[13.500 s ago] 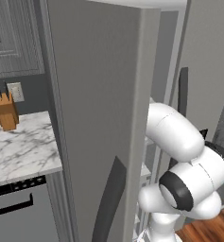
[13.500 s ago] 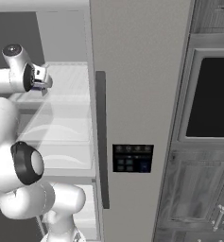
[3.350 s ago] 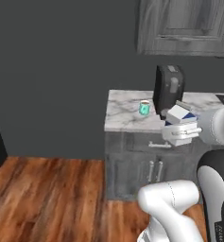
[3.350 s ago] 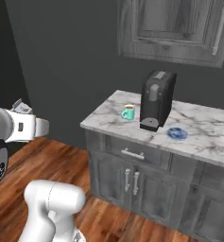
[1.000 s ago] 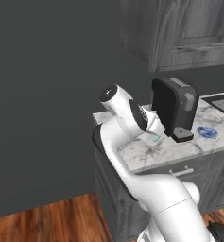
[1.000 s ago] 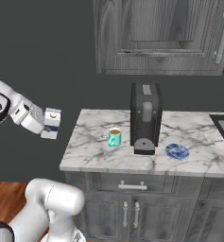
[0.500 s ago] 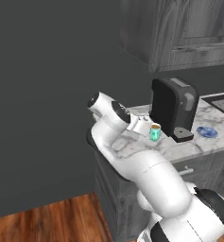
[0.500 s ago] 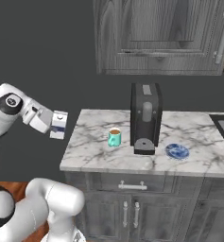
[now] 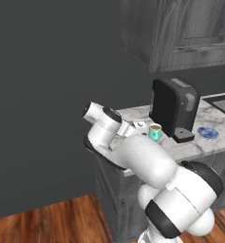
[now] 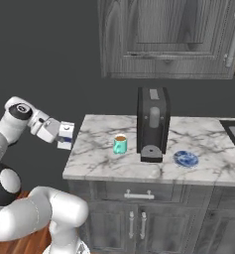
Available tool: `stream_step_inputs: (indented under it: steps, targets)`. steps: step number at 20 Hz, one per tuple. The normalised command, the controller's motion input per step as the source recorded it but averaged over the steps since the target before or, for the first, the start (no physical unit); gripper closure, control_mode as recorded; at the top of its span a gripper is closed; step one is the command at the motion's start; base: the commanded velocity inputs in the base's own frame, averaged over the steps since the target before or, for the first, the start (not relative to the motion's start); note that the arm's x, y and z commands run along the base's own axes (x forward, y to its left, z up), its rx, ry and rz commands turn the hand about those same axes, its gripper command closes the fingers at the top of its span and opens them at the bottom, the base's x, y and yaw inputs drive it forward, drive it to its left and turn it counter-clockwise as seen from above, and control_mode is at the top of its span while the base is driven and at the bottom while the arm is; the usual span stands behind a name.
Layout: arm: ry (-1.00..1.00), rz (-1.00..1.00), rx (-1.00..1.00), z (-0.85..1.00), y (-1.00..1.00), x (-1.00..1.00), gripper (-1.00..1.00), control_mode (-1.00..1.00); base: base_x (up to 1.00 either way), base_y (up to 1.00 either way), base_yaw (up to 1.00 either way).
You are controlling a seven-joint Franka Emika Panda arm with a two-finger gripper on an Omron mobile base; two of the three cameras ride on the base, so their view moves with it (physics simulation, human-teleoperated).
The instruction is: Take a sugar cube from the saucer and place it inside the coffee. Then, grab milk from the fridge and place it next to the coffee on the counter to sweeten the coffee.
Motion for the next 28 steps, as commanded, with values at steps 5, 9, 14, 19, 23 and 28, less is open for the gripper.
stream_step_inputs:
  steps: [5,9,14,19,23,28]
  targets:
    - [0.06,-0.04,-0.06,-0.4,-0.17,0.11,1.0,-1.0,0.0,0.0,0.0]
    - [0.1,-0.05,-0.01,-0.09,-0.17,0.24,1.0,-1.0,0.0,0.0,0.0]
    - [0.04,-0.04,-0.02,-0.1,-0.38,0.27,1.0,-1.0,0.0,0.0,0.0]
    - [0.01,-0.01,-0.05,-0.16,-0.19,0.39,1.0,-1.0,0.0,0.0,0.0]
    - [0.01,0.0,-0.04,-0.15,-0.16,0.25,1.0,-1.0,0.0,0.0,0.0]
    - [0.07,0.0,-0.02,-0.23,-0.15,0.16,1.0,-1.0,0.0,0.0,0.0]
